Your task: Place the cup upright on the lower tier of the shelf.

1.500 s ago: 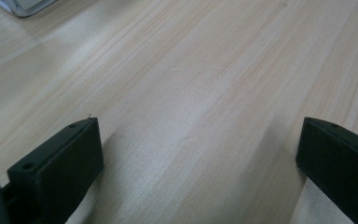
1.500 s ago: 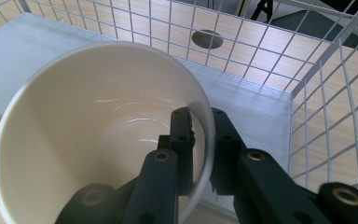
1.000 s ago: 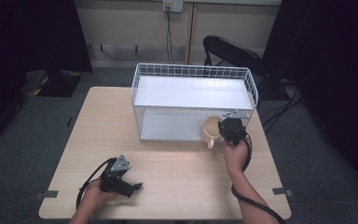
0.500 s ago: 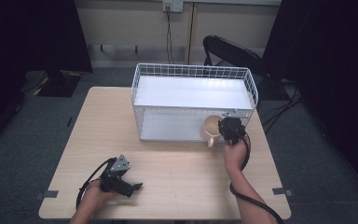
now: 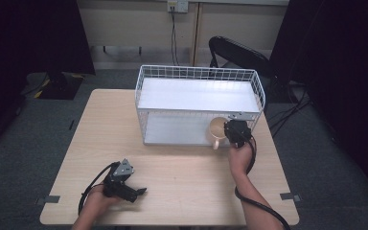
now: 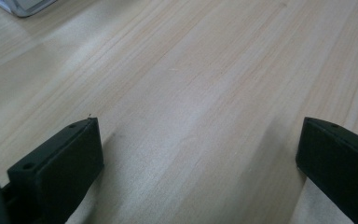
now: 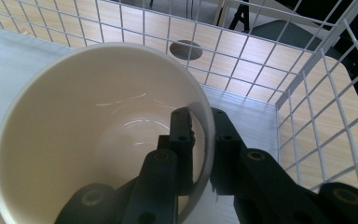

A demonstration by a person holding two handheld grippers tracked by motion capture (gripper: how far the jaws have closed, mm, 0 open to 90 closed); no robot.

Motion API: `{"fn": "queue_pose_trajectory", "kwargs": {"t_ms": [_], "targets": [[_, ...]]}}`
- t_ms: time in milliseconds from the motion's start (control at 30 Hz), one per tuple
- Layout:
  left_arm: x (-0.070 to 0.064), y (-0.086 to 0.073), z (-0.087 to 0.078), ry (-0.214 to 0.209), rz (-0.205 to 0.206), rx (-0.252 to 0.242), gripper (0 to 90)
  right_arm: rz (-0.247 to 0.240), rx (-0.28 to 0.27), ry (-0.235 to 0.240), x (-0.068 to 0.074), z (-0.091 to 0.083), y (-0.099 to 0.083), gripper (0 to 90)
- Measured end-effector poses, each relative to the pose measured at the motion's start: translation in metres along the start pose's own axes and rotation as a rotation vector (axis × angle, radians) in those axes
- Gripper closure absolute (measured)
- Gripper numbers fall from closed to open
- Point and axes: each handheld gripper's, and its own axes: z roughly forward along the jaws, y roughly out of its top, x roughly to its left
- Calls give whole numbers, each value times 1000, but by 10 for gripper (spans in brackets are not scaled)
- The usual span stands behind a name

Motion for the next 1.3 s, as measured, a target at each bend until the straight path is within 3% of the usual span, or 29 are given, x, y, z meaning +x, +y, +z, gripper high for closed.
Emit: {"fn": "queue_pose_trajectory", "kwargs": {"t_ms": [433, 467, 633, 700, 900, 933, 1033, 1167, 1300], "targets": [[0, 0, 0, 0, 0, 0, 0, 25, -19, -6, 1, 3, 1, 801], [0, 0, 0, 0, 0, 0, 0, 40, -39, -5, 0, 1, 2, 715], [0, 0, 0, 0, 0, 0, 0, 44, -42, -7, -2, -2, 4, 672], [0, 0, 0, 0, 0, 0, 0, 41, -48, 0, -2, -4, 3, 568], [0, 0, 0, 0, -1, -1, 0, 61, -69, 25, -2, -9, 1, 431], [0, 0, 0, 0, 0, 0, 0, 57, -76, 46, -2, -13, 1, 360], [0, 0, 0, 0, 0, 0, 0, 70, -96, 61, -2, -18, 1, 261], [0, 0, 0, 0, 0, 0, 0, 87, -97, 104, -1, -24, 0, 230], [0, 0, 0, 0, 0, 0, 0, 73, -95, 137, 2, -28, -4, 209]]}}
